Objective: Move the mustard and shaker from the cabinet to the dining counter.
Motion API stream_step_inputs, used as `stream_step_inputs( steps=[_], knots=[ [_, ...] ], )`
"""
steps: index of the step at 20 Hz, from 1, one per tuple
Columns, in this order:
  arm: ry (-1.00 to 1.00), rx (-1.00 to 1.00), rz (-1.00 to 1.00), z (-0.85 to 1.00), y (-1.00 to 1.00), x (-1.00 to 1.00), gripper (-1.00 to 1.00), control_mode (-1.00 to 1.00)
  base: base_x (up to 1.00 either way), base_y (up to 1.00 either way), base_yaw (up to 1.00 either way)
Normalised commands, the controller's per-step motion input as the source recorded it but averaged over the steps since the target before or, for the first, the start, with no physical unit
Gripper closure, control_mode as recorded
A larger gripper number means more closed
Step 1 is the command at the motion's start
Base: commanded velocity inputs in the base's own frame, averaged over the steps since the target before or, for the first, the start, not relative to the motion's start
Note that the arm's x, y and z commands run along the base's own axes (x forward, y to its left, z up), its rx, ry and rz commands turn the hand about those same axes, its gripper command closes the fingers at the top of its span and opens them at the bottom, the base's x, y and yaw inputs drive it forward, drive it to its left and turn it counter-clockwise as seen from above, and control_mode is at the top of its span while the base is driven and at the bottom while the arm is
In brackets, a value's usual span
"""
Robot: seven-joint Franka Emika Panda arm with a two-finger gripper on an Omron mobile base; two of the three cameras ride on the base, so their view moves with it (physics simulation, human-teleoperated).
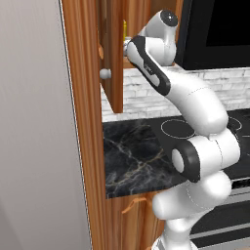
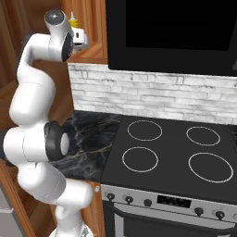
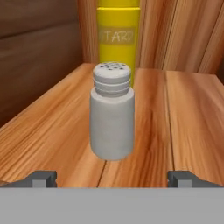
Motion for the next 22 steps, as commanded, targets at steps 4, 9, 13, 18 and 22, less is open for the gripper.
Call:
stream_step_inputs(
  steps=[4,9,13,18,22],
  knots=[
    [0.0,0.0,-0.04,0.0,0.03,0.46,-1.0,-1.0,0.0,0.0,0.0],
    [0.0,0.0,-0.03,-0.03,0.06,0.41,-1.0,-1.0,0.0,0.0,0.0],
    [0.0,0.0,-0.03,-0.02,0.13,0.31,-1.0,-1.0,0.0,0.0,0.0],
    [0.0,0.0,-0.04,-0.01,0.05,0.17,-1.0,-1.0,0.0,0.0,0.0],
    [0.01,0.0,-0.03,-0.1,0.0,0.06,1.0,-1.0,0.0,0.0,0.0]
  ],
)
